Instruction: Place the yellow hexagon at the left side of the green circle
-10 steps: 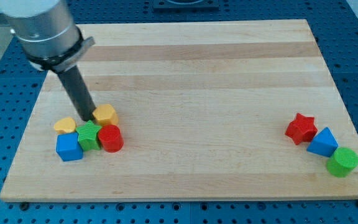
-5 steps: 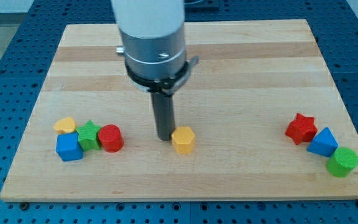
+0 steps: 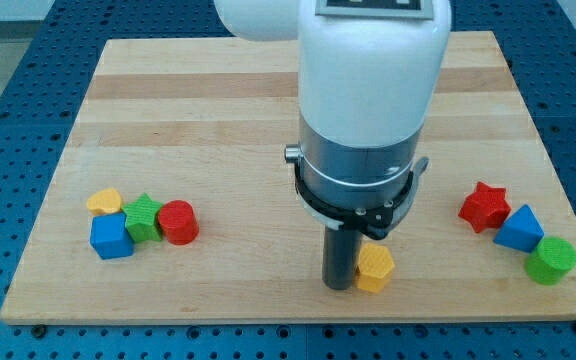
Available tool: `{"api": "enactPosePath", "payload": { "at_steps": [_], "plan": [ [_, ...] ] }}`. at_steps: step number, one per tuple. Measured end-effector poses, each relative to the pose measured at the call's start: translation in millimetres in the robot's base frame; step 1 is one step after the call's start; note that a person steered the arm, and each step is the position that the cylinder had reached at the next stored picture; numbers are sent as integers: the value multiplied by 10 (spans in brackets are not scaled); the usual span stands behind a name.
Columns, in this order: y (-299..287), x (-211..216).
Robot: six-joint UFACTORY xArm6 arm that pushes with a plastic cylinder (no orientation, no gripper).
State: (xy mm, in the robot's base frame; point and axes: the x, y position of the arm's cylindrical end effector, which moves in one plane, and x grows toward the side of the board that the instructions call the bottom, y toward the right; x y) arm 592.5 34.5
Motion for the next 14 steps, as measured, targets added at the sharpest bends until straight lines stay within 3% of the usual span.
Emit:
{"api": "enactPosePath", "payload": {
  "at_steps": [1,3,6,14],
  "plan": [
    [59,79],
    [108,-183],
    [758,-211],
    [1391,124]
  ]
}}
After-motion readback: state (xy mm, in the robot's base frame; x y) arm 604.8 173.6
